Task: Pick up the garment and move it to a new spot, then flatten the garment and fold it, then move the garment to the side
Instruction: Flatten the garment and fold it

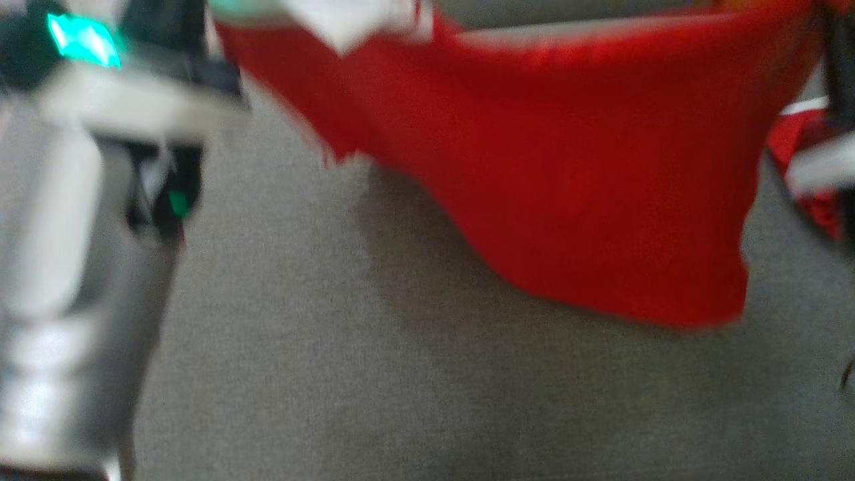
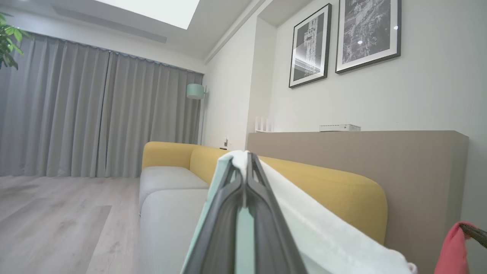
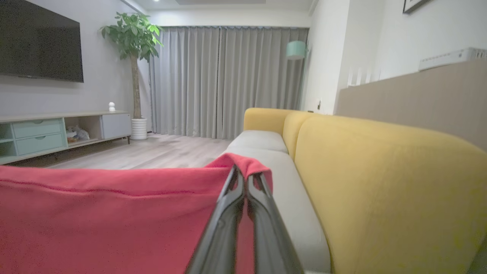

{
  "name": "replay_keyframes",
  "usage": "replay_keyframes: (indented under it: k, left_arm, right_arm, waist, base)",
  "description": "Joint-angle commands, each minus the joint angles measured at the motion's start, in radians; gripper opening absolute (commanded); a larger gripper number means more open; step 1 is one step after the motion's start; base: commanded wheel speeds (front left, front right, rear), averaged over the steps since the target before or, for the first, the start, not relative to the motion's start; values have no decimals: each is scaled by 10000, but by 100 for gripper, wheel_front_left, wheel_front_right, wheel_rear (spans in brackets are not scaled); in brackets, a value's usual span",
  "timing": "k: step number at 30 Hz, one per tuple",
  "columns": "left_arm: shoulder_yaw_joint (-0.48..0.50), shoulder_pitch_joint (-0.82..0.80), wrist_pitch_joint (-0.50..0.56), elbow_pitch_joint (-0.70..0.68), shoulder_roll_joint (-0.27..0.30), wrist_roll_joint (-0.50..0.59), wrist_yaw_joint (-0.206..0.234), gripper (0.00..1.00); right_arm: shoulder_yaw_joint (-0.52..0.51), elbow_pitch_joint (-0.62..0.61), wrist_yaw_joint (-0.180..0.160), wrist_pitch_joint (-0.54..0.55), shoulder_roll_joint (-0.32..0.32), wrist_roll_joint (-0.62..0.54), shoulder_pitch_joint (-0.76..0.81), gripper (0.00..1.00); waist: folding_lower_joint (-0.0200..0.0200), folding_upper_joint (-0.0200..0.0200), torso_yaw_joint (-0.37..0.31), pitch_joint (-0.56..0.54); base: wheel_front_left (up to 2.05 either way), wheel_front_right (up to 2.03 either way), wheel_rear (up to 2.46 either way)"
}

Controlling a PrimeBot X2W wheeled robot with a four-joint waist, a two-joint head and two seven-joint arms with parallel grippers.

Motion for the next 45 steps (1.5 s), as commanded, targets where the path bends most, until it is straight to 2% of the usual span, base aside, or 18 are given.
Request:
replay_keyframes:
  k: [1, 4, 5, 7, 12, 15, 18, 21, 25, 30, 34, 38, 45]
  left_arm:
    - [318, -1237, 180, 152, 342, -7, -99, 0]
    - [102, -3497, 202, 1428, 216, 275, -204, 0]
    - [102, -3497, 202, 1428, 216, 275, -204, 0]
    - [2, -4997, -76, 2529, 138, 607, -239, 0]
    - [-172, -7983, -1628, 4861, -229, 1205, -310, 0]
    - [-350, -8964, -2266, 5588, -254, 1251, -367, 0]
    - [-609, -8964, -2544, 5714, -77, 997, -395, 0]
    - [-1116, -8060, -2644, 5281, 339, 519, -400, 0]
    - [-1736, -5820, -2688, 4238, 900, -135, -402, 0]
    - [-1490, -2274, -2697, 2468, 1262, -336, -341, 0]
    - [-1392, 956, -2699, 1283, 1428, -237, 76, 0]
    - [-1538, 3820, -2699, 620, 1354, -497, 511, 0]
    - [-1668, 6830, -2700, -94, 1095, -930, 1141, 0]
  right_arm:
    - [324, 165, 65, 117, -362, 201, -1018, 0]
    - [654, 1383, 65, 132, -722, 271, -3320, 0]
    - [654, 1383, 65, 132, -722, 271, -3320, 0]
    - [752, 2272, 65, -78, -813, 231, -4771, 0]
    - [1000, 3964, 65, -1257, -903, -37, -7551, 0]
    - [1330, 4468, 65, -1873, -978, 55, -8430, 0]
    - [1867, 4767, 65, -2167, -1134, 225, -8552, 0]
    - [2387, 4983, 65, -2301, -1287, 468, -8145, 0]
    - [2908, 5118, 65, -2415, -1511, 858, -7036, 0]
    - [3092, 4731, 65, -2470, -1848, 1360, -4849, 0]
    - [2552, 3919, 65, -2476, -1990, 1586, -2513, 0]
    - [1828, 3089, 65, -2478, -1972, 1609, 52, 0]
    - [857, 1898, 65, -2479, -1368, 1206, 3812, 0]
  waist:
    - [-1, 0, 32, 608]
    - [-1, 0, 220, 1488]
    - [-1, 0, 220, 1488]
    - [-1, 0, 293, 2031]
    - [-1, 0, 455, 2950]
    - [-1, 0, 560, 3314]
    - [-1, 0, 743, 3476]
    - [-1, 0, 929, 3546]
    - [-1, 0, 1163, 3335]
    - [-1, 0, 1333, 2665]
    - [-1, 0, 1316, 1879]
    - [-1, 0, 1309, 1144]
    - [-1, 0, 1210, 146]
  base:
    - [0, 0, 0]
    - [0, 0, 0]
    - [0, 0, 0]
    - [0, 0, 0]
    - [0, 0, 0]
    - [0, 0, 0]
    - [0, 0, 0]
    - [0, 0, 0]
    - [0, 0, 0]
    - [0, 0, 0]
    - [0, 0, 0]
    - [0, 0, 0]
    - [0, 0, 0]
